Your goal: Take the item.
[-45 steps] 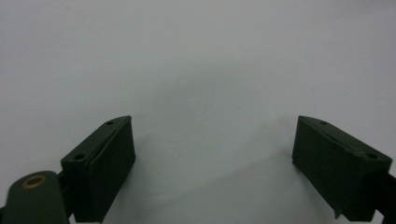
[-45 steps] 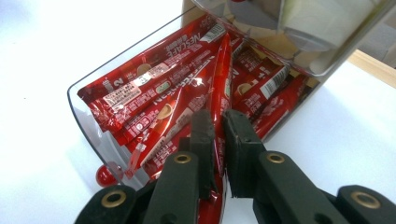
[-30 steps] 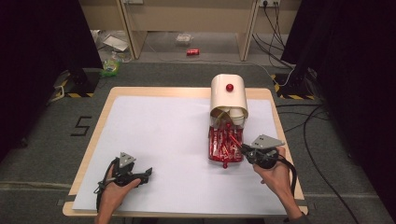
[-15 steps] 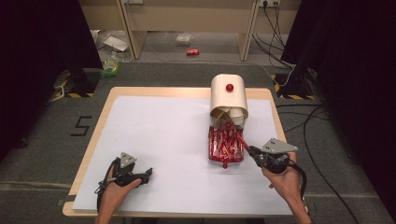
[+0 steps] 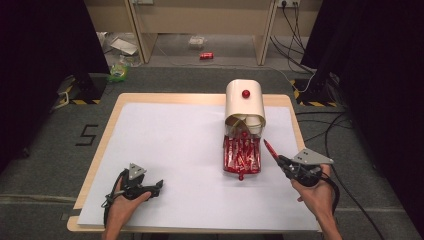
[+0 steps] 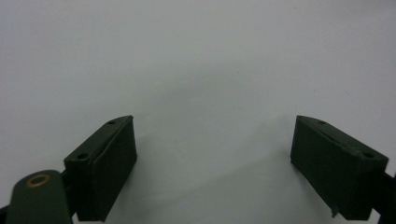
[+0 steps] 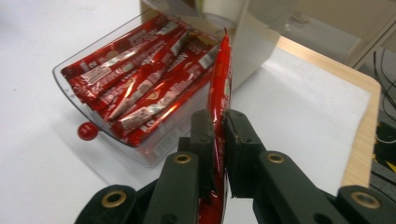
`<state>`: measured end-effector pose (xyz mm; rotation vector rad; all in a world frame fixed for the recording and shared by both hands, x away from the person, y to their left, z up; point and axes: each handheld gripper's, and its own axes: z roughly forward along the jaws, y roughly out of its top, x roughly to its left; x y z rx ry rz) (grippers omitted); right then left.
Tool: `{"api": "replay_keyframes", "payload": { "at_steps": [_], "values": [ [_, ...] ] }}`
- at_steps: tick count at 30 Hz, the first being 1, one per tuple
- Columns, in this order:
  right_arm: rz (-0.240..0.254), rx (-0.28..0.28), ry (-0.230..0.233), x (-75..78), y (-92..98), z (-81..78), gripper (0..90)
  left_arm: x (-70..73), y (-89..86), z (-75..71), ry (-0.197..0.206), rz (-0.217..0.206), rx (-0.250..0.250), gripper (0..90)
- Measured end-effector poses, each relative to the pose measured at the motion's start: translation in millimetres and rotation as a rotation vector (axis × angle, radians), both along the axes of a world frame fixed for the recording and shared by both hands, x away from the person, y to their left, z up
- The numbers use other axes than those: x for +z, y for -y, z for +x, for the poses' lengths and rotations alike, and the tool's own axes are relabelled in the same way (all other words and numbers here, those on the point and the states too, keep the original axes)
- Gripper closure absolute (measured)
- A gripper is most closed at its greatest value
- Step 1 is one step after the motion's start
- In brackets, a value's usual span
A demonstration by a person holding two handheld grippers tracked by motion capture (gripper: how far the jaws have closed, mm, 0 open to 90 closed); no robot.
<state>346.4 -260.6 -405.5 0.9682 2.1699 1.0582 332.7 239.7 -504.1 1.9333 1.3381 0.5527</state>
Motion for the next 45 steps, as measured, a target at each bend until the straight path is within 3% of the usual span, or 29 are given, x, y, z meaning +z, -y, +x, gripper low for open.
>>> {"api": "replay_keyframes", "payload": {
  "at_steps": [17, 28, 45],
  "values": [
    [-0.005, -0.087, 0.015, -7.6, 25.6, 12.7, 82.9, 0.0, 0.4, 0.1, -0.001, 0.005, -0.001, 13.6],
    [-0.009, -0.148, 0.011, -22.5, 38.4, 25.1, 82.8, 0.0, 0.6, 0.2, -0.001, 0.008, -0.001, 13.4],
    [-0.033, -0.158, -0.034, -45.2, 35.2, 50.2, 82.7, 0.1, 0.8, 0.1, -0.001, 0.011, -0.001, 13.3]
  ]
}}
